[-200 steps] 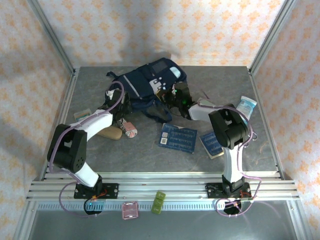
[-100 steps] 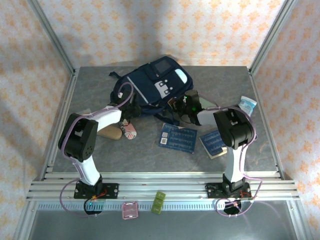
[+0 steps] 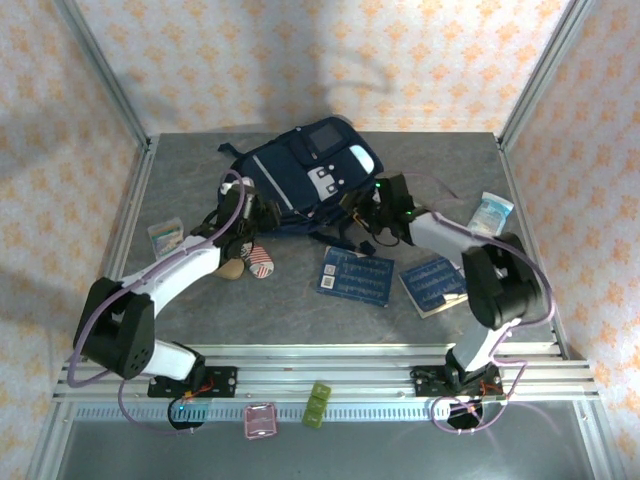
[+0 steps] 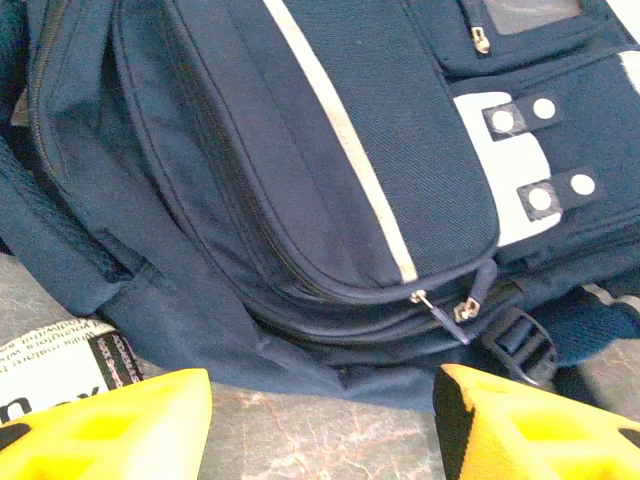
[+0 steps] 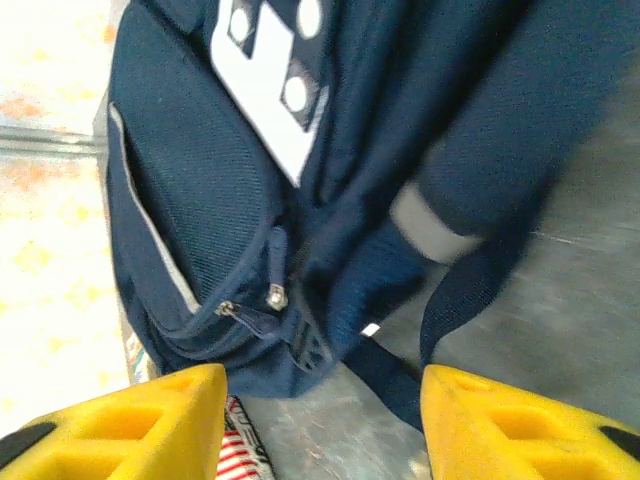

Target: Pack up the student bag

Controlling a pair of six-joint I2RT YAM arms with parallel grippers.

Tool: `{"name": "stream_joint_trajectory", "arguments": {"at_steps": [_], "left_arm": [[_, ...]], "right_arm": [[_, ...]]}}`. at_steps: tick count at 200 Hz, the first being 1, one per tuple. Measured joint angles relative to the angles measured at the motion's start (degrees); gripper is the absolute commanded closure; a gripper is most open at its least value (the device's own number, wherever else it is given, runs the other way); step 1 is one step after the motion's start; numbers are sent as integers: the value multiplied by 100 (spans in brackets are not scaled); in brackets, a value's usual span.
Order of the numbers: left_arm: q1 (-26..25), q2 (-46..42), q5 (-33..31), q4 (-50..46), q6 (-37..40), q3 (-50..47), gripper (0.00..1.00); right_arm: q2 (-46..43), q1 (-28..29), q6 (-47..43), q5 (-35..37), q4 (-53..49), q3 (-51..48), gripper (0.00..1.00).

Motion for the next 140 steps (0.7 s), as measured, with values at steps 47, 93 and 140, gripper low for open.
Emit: {"name": "stream_joint_trajectory", "arguments": {"at_steps": [47, 93, 140], "left_arm": [[-374, -15, 157, 197, -348, -52, 38], [-824, 570, 258, 459, -629, -59, 39], [-1021, 750, 337, 804, -907, -221, 39]], "right_arm": [[-442, -289, -452, 549, -490, -13, 39], [881, -719, -428, 162, -350, 894, 38], [2124, -769, -179, -343, -271, 1705, 68]]}}
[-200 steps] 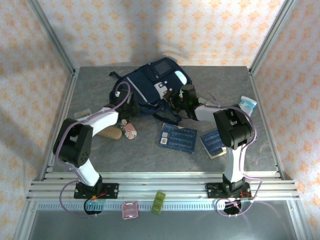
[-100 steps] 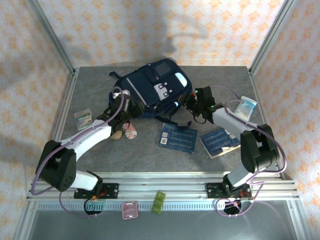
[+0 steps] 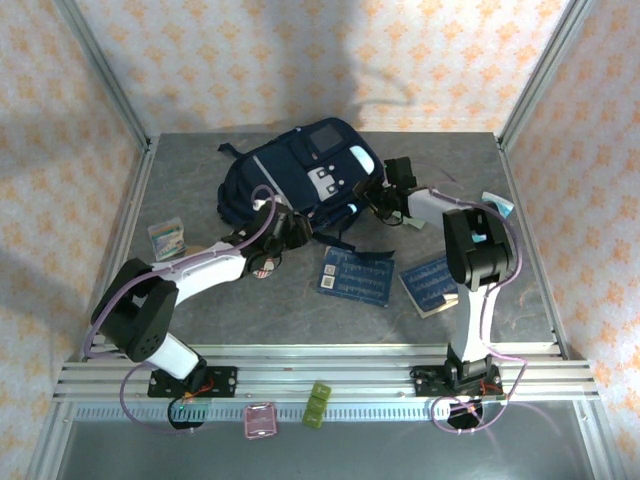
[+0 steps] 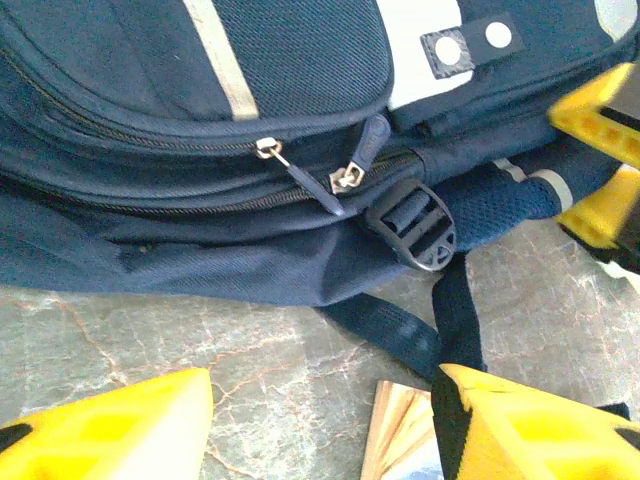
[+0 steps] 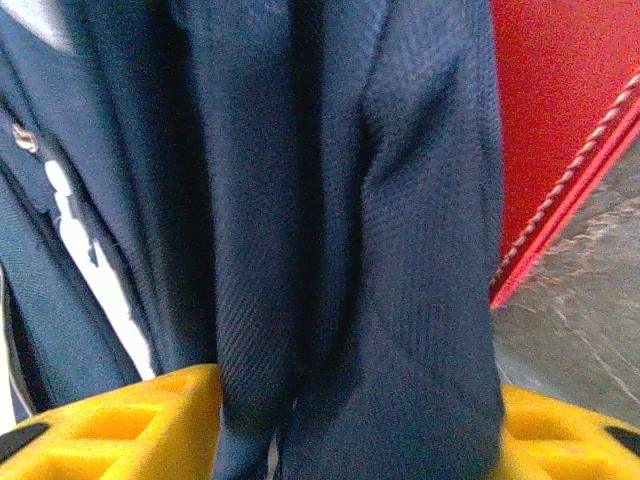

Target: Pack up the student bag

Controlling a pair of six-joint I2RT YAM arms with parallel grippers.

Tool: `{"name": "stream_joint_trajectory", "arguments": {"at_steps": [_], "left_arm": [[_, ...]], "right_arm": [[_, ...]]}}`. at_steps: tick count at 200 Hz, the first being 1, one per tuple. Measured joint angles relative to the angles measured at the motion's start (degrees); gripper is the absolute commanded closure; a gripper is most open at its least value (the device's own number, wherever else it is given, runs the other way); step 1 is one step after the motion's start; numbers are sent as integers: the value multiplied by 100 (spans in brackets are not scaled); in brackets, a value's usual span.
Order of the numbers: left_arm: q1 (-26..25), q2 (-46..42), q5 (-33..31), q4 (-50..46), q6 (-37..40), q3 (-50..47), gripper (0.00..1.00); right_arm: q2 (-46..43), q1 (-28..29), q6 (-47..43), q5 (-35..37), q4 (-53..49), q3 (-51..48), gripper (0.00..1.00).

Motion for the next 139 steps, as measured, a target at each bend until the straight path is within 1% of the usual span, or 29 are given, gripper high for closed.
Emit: {"name": "stream_joint_trajectory", "arguments": {"at_steps": [9, 23, 42, 61, 75, 110, 139], "left_arm": [[-39, 0, 0, 96, -50, -57, 41], [-81, 13, 24, 273, -153, -184, 46], [-90, 157, 39, 382, -227, -251, 59], [-90, 509, 44, 446, -254, -208, 71], [-90, 833, 37, 439, -260, -101, 76], [-42, 1390, -79, 374, -219, 260, 77], [299, 1462, -236, 251, 9, 627, 77]], "right_arm": [[92, -2, 50, -81, 4, 52, 87], [138, -11, 149, -208, 20, 85, 100], [105, -20, 334, -310, 79, 109, 100], [9, -20, 564, -376, 92, 101, 100], [-205, -17, 758, -415, 131, 48, 100], [-979, 11, 1121, -494, 352, -74, 100], [-1587, 42, 1270, -472, 498, -345, 100]]}}
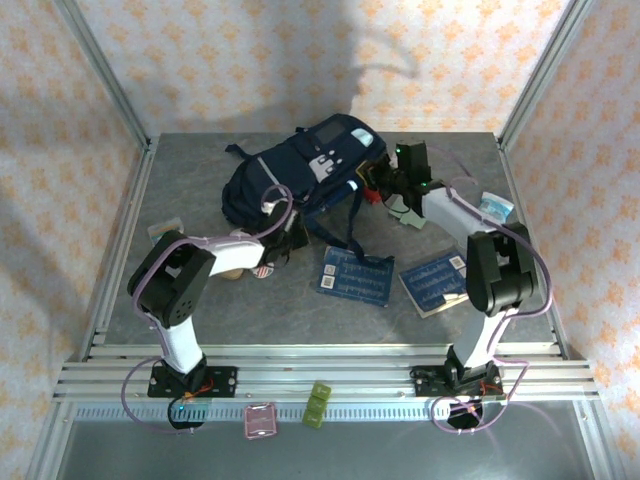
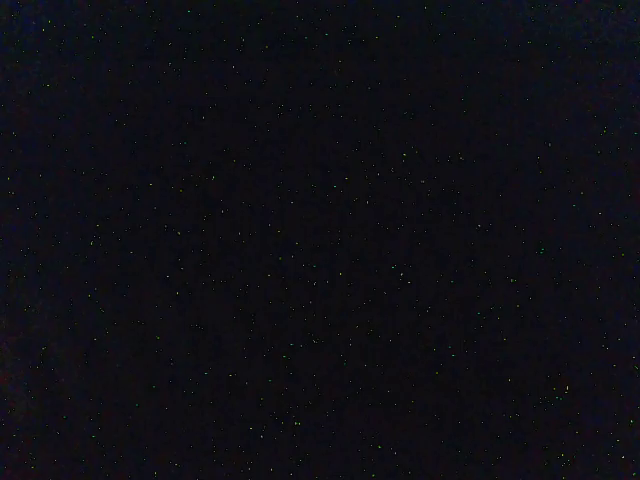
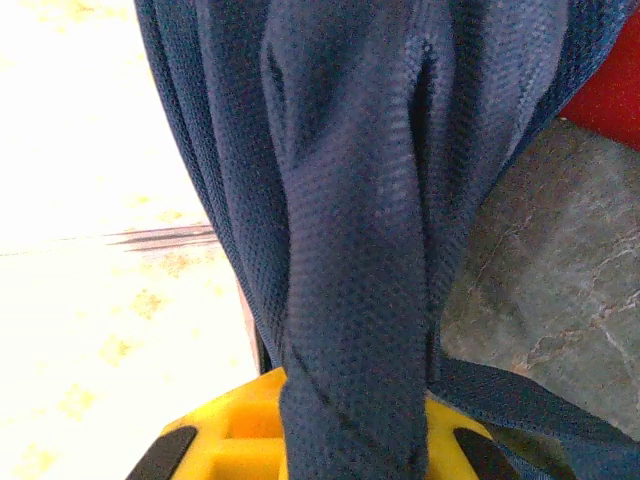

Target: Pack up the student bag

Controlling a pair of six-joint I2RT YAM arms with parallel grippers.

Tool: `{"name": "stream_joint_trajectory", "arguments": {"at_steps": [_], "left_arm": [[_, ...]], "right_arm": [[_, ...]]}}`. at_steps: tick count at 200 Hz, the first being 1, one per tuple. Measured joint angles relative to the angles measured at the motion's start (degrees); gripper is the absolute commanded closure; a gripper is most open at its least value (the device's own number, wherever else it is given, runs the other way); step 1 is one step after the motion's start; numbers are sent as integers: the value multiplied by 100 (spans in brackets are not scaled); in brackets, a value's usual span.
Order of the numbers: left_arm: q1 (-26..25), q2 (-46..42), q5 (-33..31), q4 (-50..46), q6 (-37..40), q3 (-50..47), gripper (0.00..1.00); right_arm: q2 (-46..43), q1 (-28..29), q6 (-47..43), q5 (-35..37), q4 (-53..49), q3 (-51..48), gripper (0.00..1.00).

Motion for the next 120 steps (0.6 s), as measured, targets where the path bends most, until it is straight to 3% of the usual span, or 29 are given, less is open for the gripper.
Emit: {"name": "stream_joint_trajectory", "arguments": {"at_steps": [77, 120], "left_arm": [[852, -96, -37, -531, 1008, 896, 66], [859, -1233, 459, 92, 1051, -391, 57]], "right_arm": [[-286, 210, 437, 297, 452, -527, 100], [-284, 334, 1001, 450, 758, -501, 100]]}}
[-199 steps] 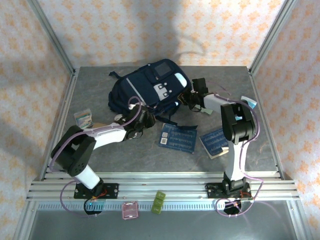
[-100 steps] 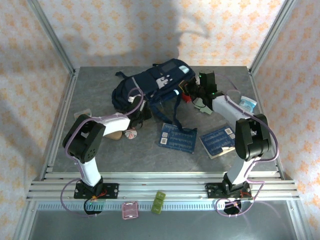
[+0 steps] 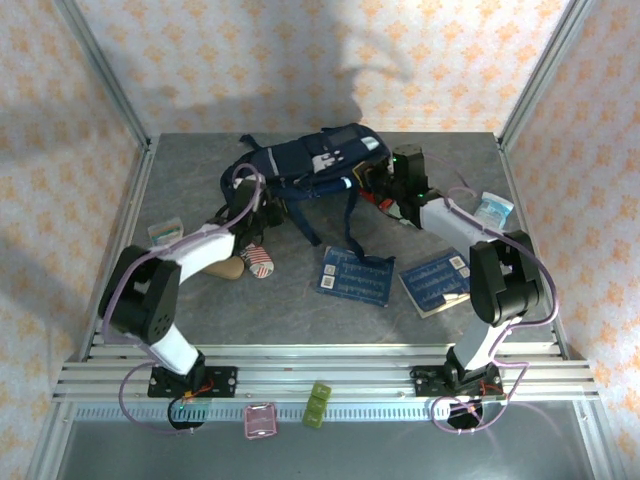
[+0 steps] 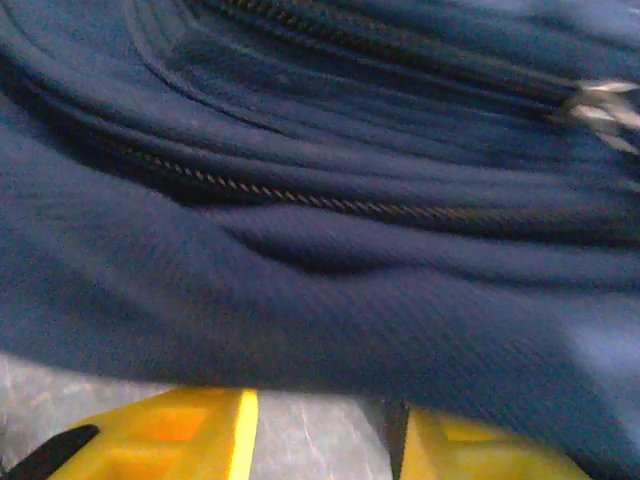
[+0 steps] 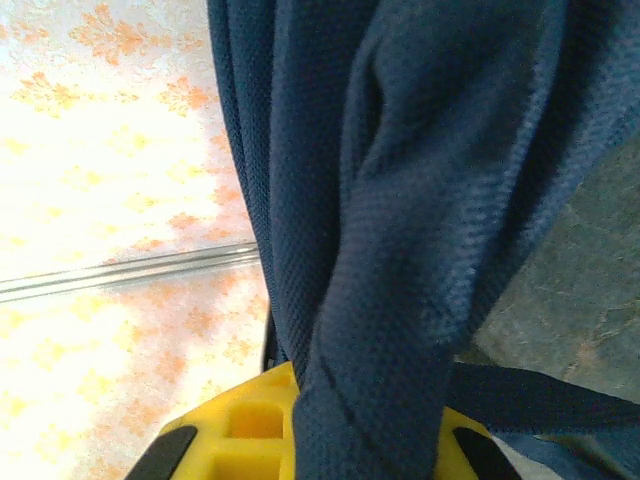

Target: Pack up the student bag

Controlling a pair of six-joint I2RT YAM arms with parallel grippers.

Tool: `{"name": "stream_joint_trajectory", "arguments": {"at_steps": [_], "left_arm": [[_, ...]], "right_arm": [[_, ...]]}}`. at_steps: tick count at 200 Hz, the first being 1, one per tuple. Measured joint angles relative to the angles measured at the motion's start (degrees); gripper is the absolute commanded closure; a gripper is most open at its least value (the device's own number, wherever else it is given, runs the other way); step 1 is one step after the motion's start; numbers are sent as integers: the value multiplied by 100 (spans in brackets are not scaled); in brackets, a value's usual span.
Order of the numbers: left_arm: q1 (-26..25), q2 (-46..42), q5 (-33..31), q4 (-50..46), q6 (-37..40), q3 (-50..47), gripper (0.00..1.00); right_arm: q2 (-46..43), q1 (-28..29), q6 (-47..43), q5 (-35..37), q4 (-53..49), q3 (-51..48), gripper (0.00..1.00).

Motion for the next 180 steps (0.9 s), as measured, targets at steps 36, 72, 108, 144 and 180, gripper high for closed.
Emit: {"name": "stream_joint_trajectory", "arguments": {"at_steps": [36, 72, 108, 144, 180], "left_arm": [[-409, -933, 225, 1008, -133, -1156, 47], [-1244, -1270, 90, 2249, -122, -1838, 41], [-1534, -758, -470, 3556, 52, -2118, 41], [-1556, 90, -949, 4972, 715, -2310, 42], [-1558, 745, -1143, 6067, 1460, -2238, 43]], "right_arm": [[52, 170, 374, 267, 11, 151, 100], [63, 299, 581, 455, 52, 232, 100], [87, 321, 669, 485, 120, 295, 100], [87, 337, 695, 483, 210, 295, 100], [87, 337, 706, 461, 271, 295, 100]]}}
